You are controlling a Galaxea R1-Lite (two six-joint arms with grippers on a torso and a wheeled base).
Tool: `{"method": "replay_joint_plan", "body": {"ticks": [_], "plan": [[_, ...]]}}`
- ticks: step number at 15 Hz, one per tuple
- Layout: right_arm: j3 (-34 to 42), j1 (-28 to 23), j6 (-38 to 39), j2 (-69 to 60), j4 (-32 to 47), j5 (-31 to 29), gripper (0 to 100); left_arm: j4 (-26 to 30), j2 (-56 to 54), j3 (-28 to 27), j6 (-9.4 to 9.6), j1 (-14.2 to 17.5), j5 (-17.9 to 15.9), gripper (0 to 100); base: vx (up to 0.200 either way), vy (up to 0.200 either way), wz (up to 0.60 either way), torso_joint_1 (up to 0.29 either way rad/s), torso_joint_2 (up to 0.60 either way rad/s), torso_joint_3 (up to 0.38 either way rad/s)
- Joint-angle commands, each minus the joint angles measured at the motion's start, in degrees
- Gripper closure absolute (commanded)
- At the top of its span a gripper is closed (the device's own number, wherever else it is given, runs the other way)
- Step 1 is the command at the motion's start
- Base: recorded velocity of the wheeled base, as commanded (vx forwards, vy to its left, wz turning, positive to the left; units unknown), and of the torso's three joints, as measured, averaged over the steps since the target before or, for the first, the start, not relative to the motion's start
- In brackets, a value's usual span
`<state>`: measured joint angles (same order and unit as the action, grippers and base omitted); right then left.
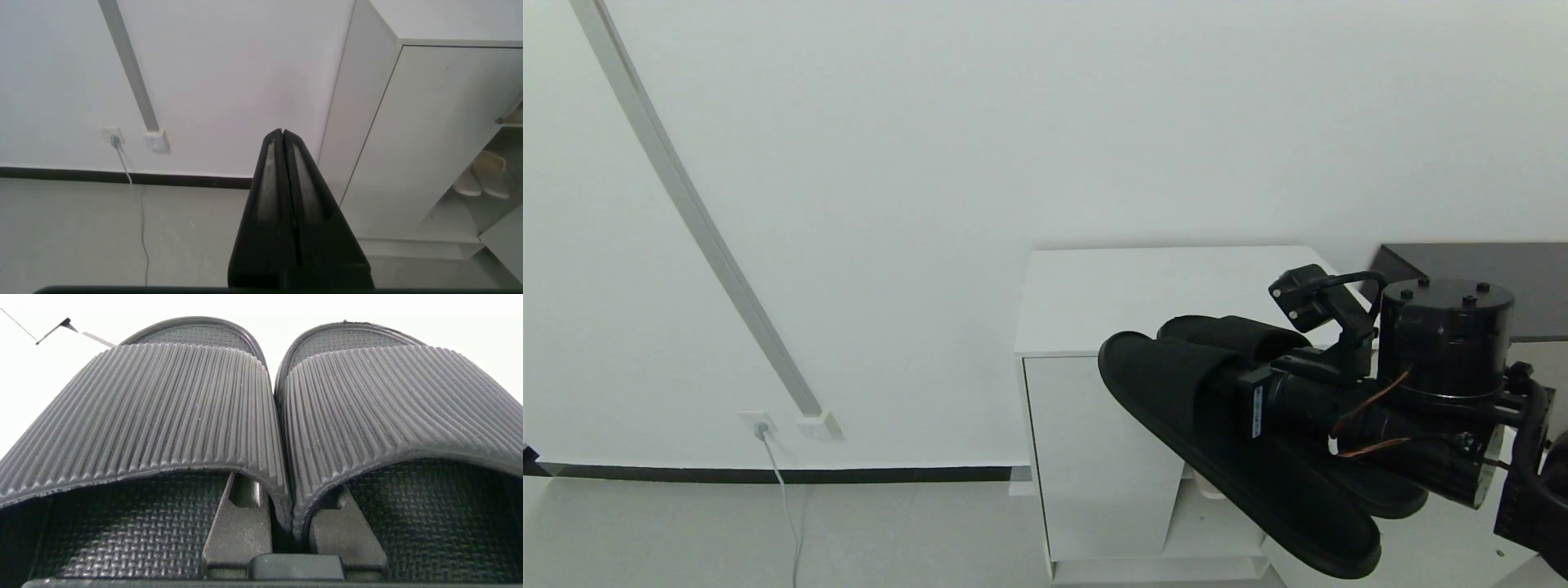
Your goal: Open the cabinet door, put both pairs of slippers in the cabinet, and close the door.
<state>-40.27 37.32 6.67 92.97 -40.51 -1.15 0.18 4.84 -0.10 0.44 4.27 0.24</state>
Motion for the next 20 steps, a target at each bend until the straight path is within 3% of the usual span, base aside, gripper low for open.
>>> {"method": "replay_joint_plan", "body": {"ticks": [1, 5, 20], "plan": [[0.01, 0.13, 0.01, 0.20, -0.01, 0.00, 100, -0.01, -0.01, 0.01, 0.00, 0.04, 0.02, 100, 0.000, 0.000, 0.00, 0.000, 0.00, 0.000], [0.10, 0.48, 0.01, 0.29, -0.01, -0.08, 100, -0.01, -0.01, 0.01, 0.00, 0.04, 0.02, 100, 0.000, 0.000, 0.00, 0.000, 0.00, 0.000], [0.19, 0.48, 0.01, 0.20, -0.10, -0.08, 100, -0.01, 0.08, 0.01, 0.00, 0.04, 0.02, 100, 0.000, -0.200, 0.00, 0.003, 0.00, 0.002]]}}
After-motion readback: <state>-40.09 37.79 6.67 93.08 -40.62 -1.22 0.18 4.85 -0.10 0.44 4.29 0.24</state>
